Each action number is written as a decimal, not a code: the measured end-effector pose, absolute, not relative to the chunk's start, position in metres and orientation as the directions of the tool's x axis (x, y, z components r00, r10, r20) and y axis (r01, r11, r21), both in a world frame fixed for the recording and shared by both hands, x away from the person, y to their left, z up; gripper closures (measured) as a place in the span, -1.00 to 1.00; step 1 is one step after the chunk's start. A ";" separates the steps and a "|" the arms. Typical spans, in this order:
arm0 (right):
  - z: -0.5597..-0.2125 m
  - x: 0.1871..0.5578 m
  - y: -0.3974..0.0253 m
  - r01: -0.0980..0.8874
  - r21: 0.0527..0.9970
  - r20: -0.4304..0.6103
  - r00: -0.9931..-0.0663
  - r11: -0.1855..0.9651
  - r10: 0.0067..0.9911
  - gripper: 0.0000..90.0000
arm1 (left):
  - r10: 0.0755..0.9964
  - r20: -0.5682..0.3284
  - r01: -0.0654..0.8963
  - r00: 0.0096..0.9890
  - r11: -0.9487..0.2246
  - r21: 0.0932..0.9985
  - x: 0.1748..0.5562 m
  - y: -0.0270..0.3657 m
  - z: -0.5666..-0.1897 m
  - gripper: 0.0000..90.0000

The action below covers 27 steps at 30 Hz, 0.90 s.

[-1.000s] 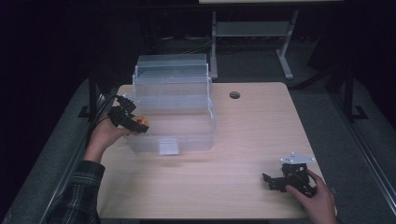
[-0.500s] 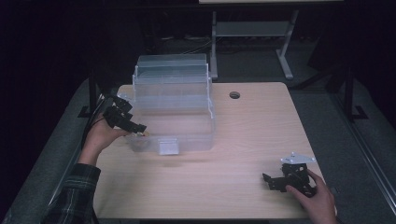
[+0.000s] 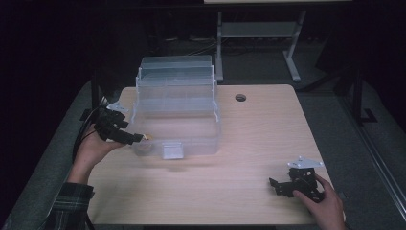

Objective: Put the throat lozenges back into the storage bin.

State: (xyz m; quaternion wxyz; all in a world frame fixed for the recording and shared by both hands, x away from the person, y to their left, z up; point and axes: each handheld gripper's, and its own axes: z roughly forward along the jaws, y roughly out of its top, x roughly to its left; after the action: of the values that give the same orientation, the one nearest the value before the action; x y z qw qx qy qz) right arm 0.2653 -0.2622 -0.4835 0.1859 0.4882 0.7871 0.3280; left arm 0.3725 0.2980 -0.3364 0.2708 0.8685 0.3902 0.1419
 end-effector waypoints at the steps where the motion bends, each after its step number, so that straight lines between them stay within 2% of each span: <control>1: -0.483 0.265 -0.262 0.647 0.698 0.028 -0.454 0.308 0.890 -1.00 | 0.755 0.033 0.601 0.654 -0.546 0.584 0.371 0.299 -0.337 -0.60; 27: -0.483 0.265 -0.262 0.647 0.698 0.028 -0.454 0.308 0.890 -1.00 | 0.763 0.032 0.596 0.646 -0.530 0.604 0.322 0.308 -0.361 -0.59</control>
State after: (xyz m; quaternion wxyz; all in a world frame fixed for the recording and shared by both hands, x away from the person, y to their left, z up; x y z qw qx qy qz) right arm 0.2653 -0.2622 -0.4835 0.1856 0.4883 0.7871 0.3280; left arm 0.3216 0.3081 -0.3613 0.2826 0.8620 0.3939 0.1478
